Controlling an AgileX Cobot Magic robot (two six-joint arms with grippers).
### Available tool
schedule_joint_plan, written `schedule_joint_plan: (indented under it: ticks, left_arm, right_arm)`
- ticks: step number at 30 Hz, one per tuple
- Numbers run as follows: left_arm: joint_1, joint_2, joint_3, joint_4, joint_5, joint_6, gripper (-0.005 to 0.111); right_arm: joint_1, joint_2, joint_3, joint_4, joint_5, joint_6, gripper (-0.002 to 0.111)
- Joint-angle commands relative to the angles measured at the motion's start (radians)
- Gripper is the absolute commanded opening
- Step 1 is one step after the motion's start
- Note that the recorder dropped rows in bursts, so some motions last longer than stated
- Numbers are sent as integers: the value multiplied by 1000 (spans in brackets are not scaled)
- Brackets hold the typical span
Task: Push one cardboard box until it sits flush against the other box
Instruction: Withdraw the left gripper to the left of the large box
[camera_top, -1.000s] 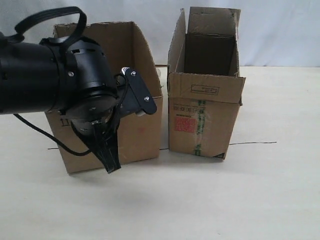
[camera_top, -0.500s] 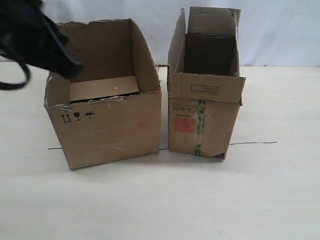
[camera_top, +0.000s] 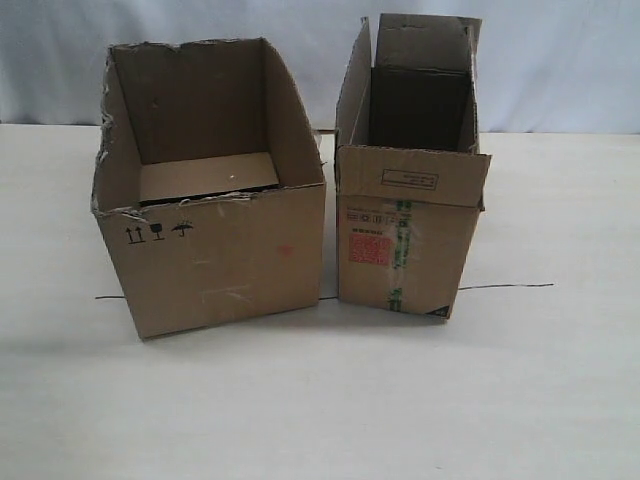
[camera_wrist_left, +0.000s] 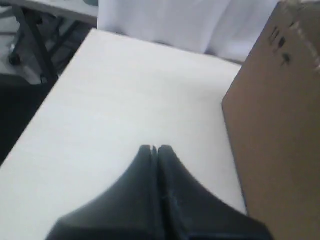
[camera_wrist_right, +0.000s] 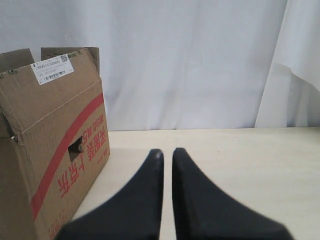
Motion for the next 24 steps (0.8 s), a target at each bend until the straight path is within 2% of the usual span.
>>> schedule_joint_plan:
  ticks: [1, 7, 11, 14, 19, 21, 24]
  left_arm:
    - [9, 203, -1, -15, -149, -7, 0]
    - [9, 422, -69, -14, -171, -13, 0]
    - [9, 499, -102, 3, -183, -13, 0]
    - [18, 495, -130, 50, -175, -13, 0]
    - [85, 444, -146, 39, -223, -36, 0]
    - [108, 428, -137, 39, -263, -89, 0]
    - [144, 416, -79, 47, -409, -175, 0]
  right_arm:
    - [1, -3, 4, 2, -1, -6, 5]
    - [1, -3, 4, 2, -1, -6, 5]
    - [1, -3, 4, 2, -1, -6, 5]
    - [1, -3, 4, 2, -1, -6, 5]
    - [1, -3, 4, 2, -1, -6, 5]
    - [1, -3, 4, 2, -1, -6, 5]
    - [1, -3, 4, 2, -1, -6, 5]
